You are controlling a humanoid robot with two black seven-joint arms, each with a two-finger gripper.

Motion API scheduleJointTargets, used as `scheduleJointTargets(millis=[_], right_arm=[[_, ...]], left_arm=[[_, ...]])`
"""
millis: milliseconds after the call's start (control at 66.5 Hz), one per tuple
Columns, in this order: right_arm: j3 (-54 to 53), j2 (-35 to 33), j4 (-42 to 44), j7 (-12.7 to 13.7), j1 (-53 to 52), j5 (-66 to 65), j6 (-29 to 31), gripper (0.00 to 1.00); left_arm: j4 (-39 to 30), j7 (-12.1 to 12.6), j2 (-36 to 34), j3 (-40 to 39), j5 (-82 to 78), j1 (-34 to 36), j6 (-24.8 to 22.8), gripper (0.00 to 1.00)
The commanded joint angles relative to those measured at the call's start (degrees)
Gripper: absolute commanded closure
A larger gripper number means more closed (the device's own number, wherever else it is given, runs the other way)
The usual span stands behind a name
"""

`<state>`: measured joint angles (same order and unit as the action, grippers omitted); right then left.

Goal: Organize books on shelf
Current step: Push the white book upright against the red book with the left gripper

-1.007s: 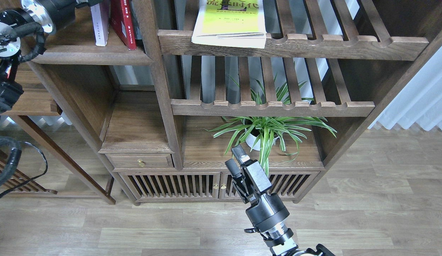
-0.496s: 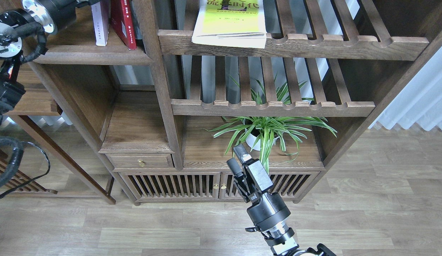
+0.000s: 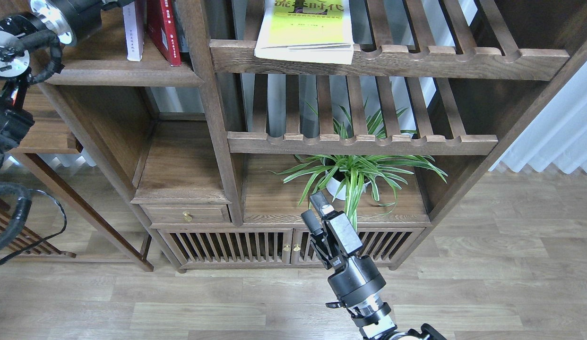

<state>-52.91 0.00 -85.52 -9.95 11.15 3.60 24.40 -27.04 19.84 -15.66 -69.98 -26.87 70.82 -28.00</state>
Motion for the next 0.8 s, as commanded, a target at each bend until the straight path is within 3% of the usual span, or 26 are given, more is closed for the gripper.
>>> scheduleJointTargets(millis=[0, 586, 782], right_arm=[[0.0, 0.0, 0.0, 0.0, 0.0, 0.0, 0.0, 0.00], [0.0, 0.0, 0.0, 0.0, 0.0, 0.0, 0.0, 0.00], [0.1, 0.0, 0.0, 0.1, 0.0, 0.0, 0.0, 0.00]], left_arm=[[0.0, -0.6, 0.2, -0.2, 1.7, 0.5, 0.0, 0.13], [-2.4, -0.9, -1.0, -1.5, 10.1, 1.0, 0.0, 0.11], [-3.0, -2.6, -0.7, -1.5, 13.2, 1.1, 0.0, 0.11]])
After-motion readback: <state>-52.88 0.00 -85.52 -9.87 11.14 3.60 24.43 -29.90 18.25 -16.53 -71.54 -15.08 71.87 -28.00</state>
